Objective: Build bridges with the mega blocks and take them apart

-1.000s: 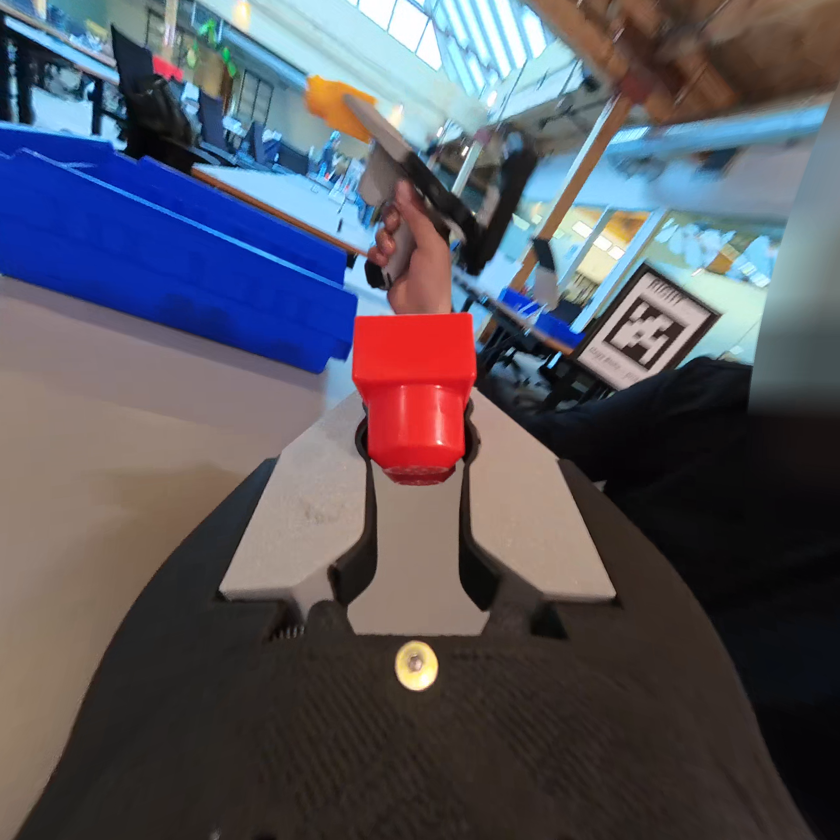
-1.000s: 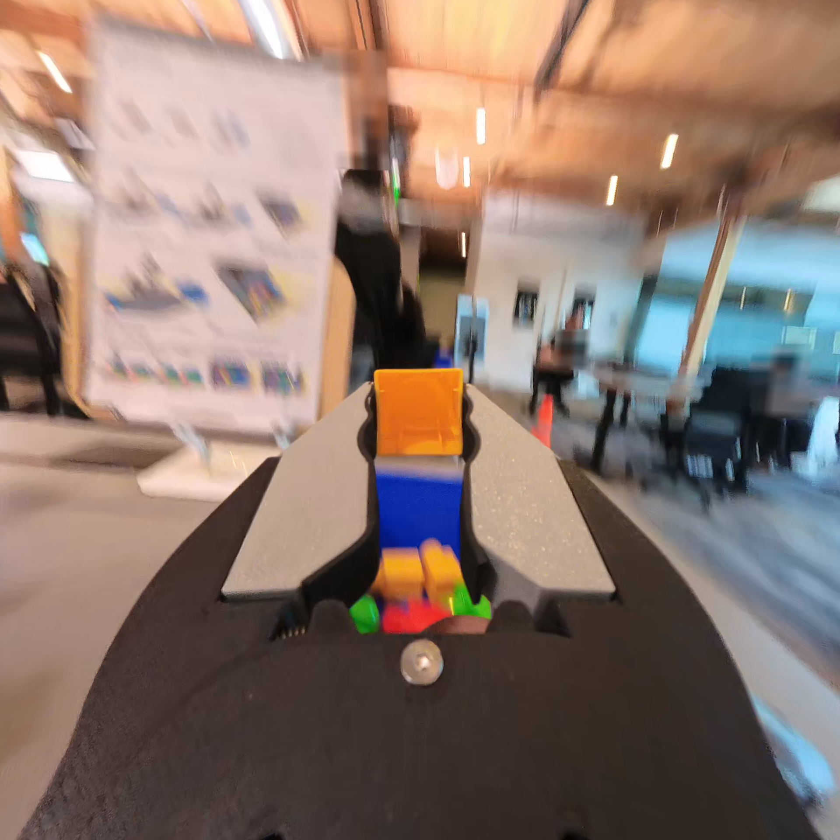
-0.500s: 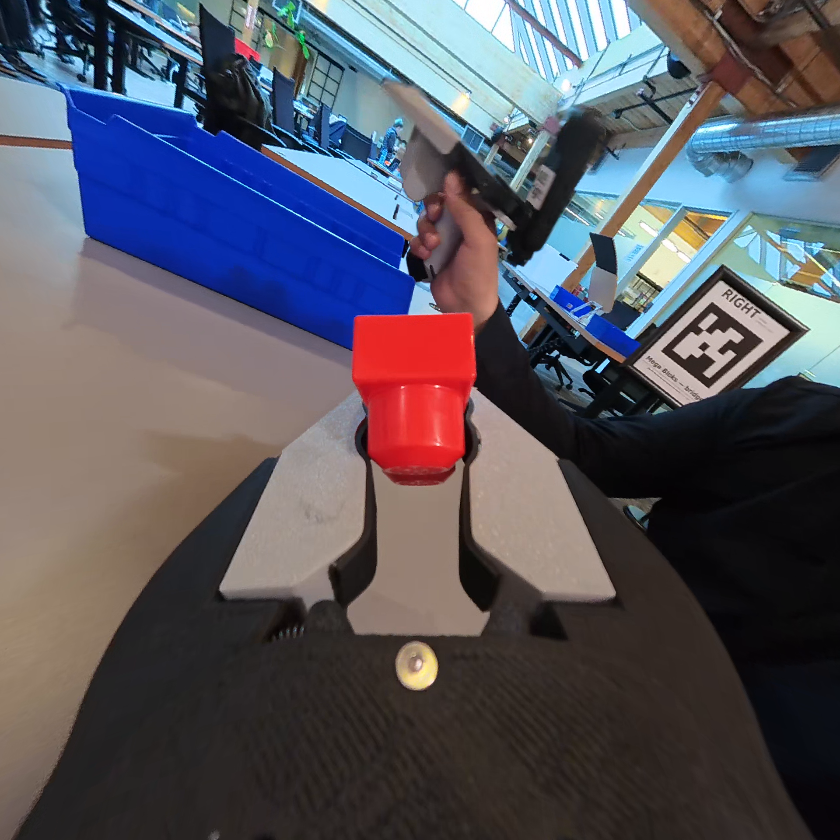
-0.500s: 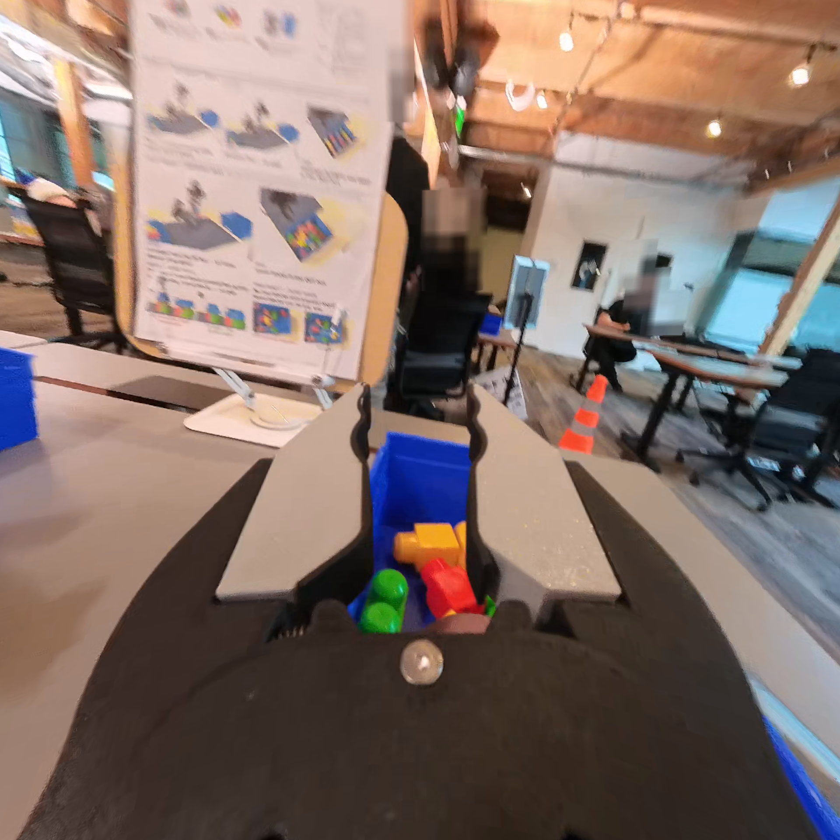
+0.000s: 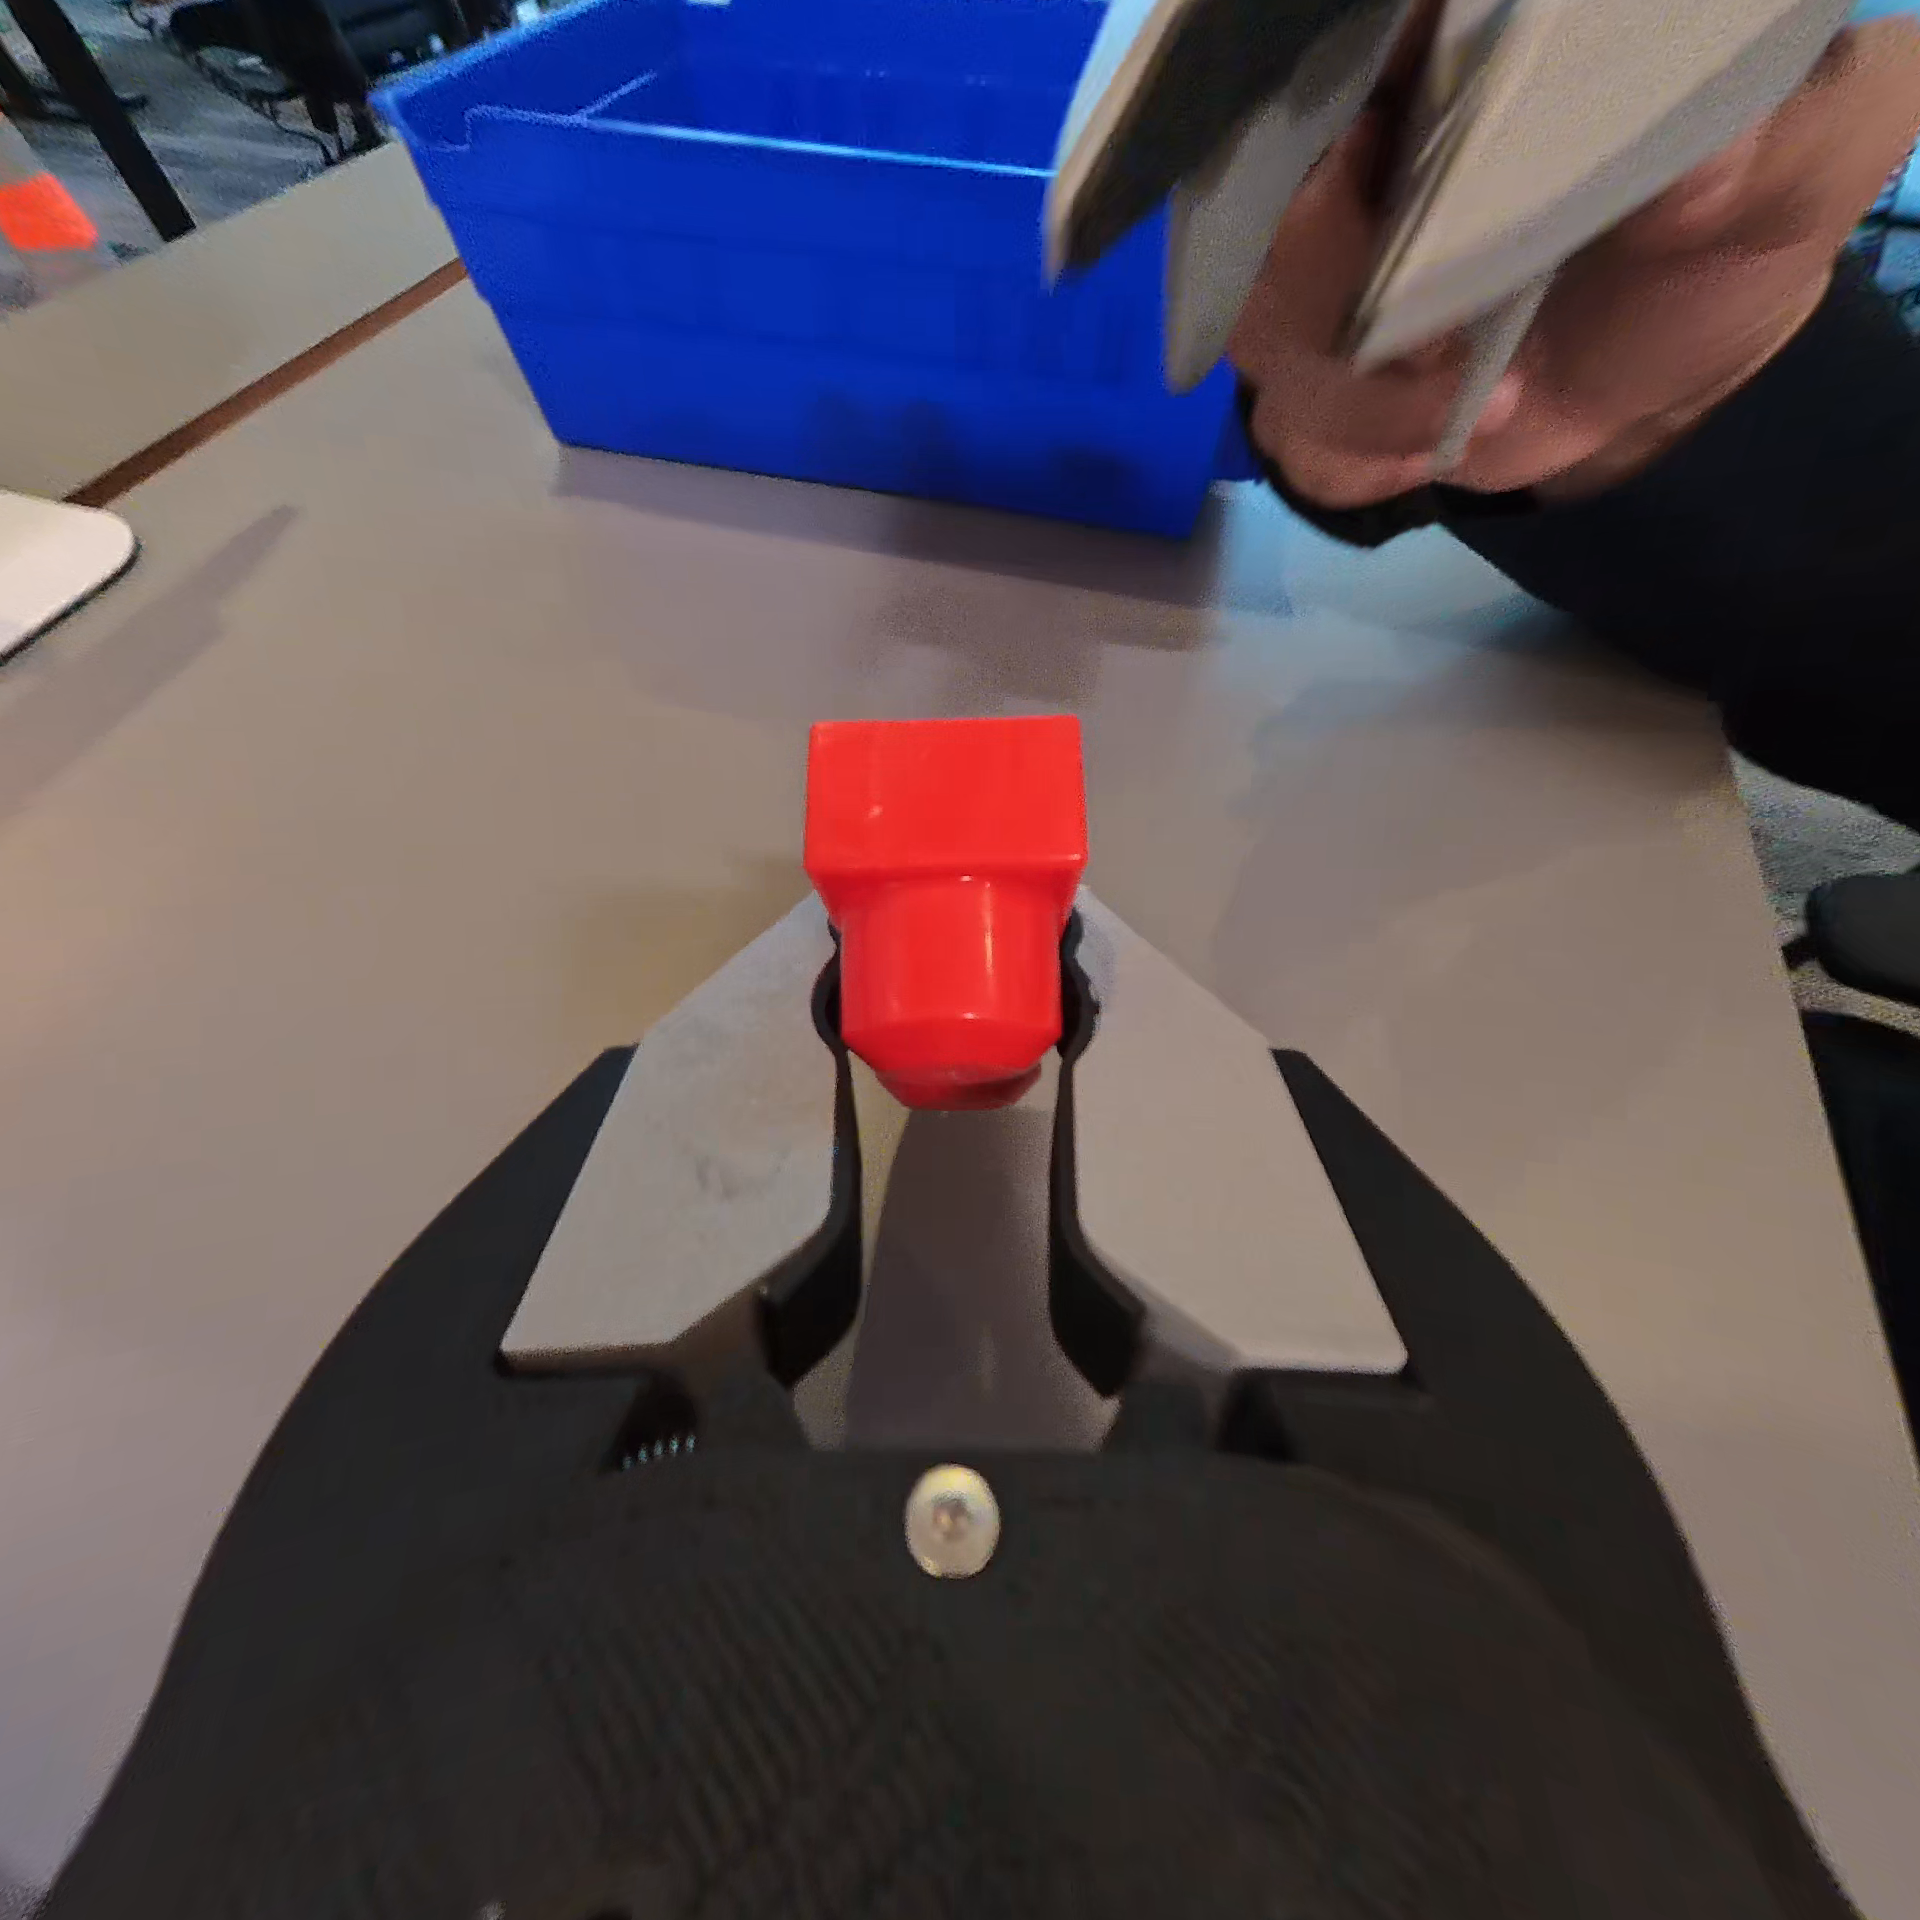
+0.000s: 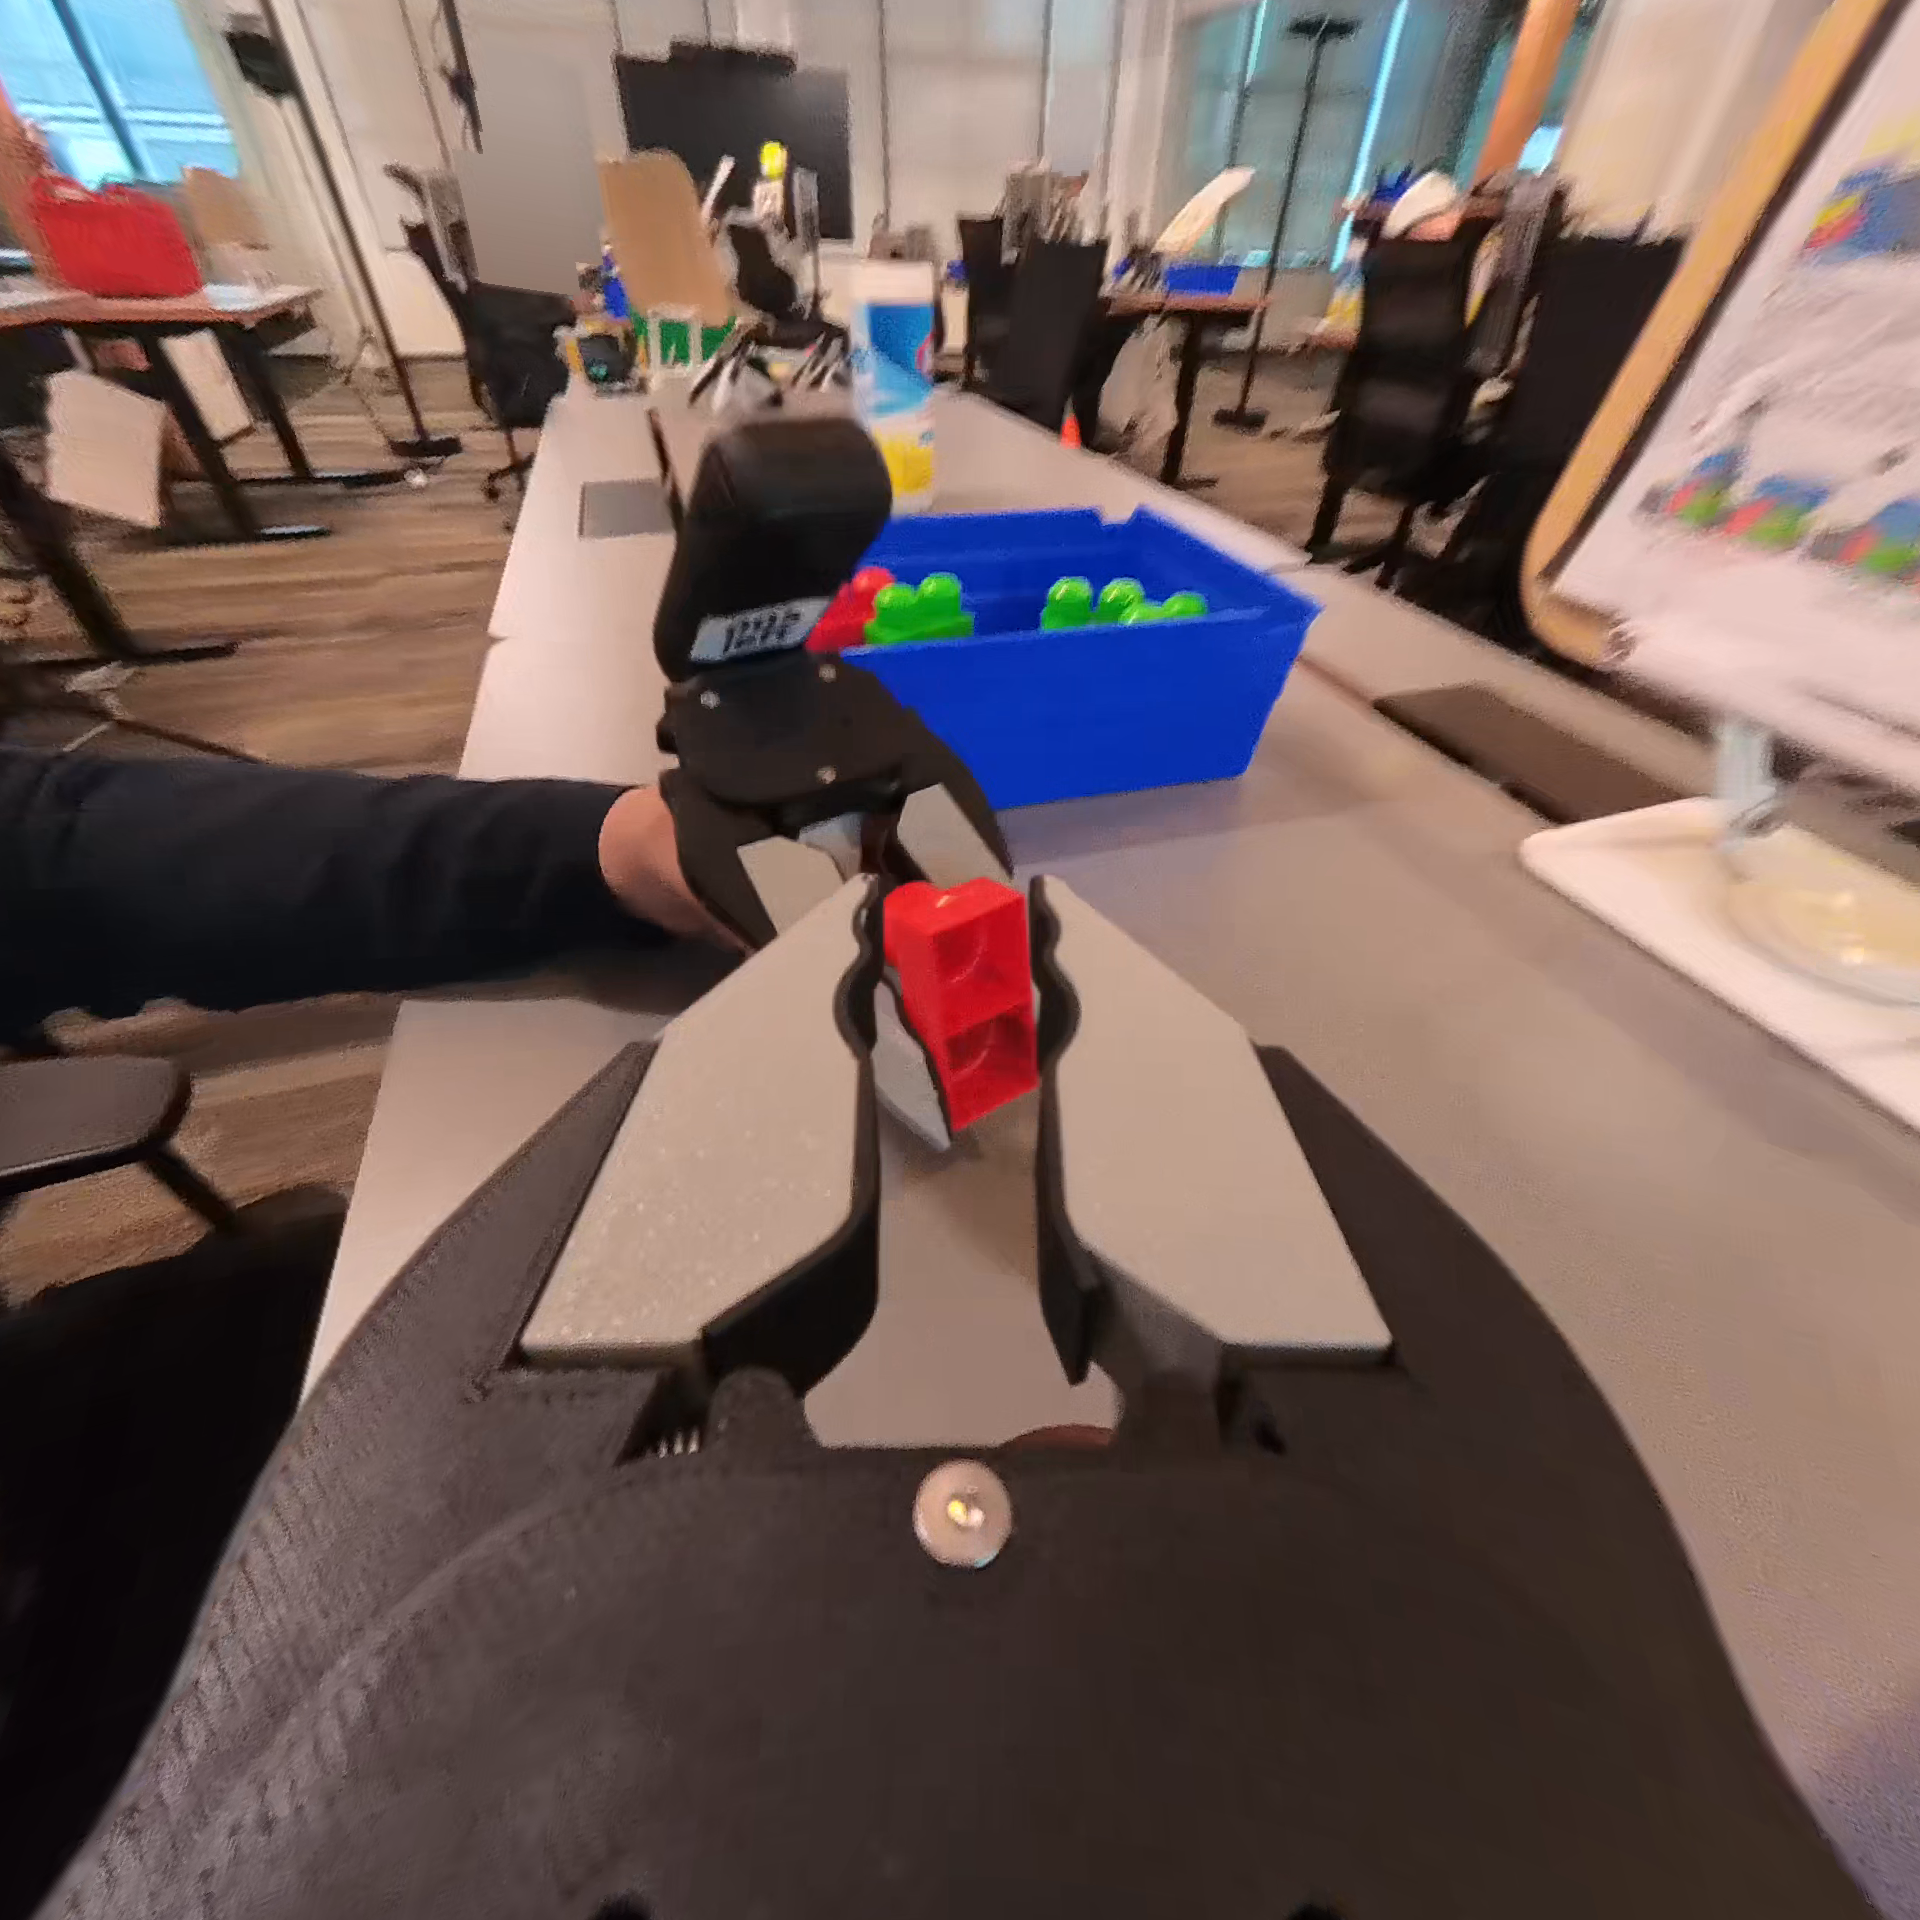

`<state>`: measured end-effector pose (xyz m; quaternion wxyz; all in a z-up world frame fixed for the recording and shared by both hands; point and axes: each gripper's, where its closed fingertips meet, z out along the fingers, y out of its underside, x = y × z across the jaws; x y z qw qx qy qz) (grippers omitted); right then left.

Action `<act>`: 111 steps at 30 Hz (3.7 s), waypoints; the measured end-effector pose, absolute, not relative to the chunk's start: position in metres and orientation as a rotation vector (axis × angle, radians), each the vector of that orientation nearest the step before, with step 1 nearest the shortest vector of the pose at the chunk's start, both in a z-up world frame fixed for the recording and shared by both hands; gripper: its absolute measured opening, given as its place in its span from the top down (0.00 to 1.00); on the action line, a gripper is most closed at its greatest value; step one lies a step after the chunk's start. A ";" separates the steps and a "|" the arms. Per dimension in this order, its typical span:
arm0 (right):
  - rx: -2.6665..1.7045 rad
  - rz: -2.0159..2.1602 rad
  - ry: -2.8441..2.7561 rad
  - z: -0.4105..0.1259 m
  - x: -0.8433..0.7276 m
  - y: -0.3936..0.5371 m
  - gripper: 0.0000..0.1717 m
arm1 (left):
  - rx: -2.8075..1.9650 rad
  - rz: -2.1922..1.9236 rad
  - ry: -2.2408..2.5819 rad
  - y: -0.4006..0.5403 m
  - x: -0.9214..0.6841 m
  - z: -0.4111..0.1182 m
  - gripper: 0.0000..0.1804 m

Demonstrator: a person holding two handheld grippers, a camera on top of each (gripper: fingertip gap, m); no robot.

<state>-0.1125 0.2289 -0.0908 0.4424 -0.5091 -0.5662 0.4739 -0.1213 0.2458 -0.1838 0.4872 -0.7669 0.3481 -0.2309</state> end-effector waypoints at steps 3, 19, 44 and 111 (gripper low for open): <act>-1.337 1.192 -1.511 -0.118 -0.125 0.219 0.86 | -1.806 -0.519 0.896 0.241 -0.116 -0.179 0.81; -1.172 1.145 -1.219 -0.074 -0.114 0.246 1.00 | -1.860 -0.602 0.730 0.251 -0.127 -0.175 0.83; -1.166 0.226 -0.542 -0.009 0.043 0.366 0.82 | -1.947 -0.493 0.667 0.263 -0.141 -0.192 0.86; -1.574 0.499 -1.421 -0.205 -0.133 0.308 0.72 | -2.413 0.512 -0.266 0.201 -0.510 -0.173 0.74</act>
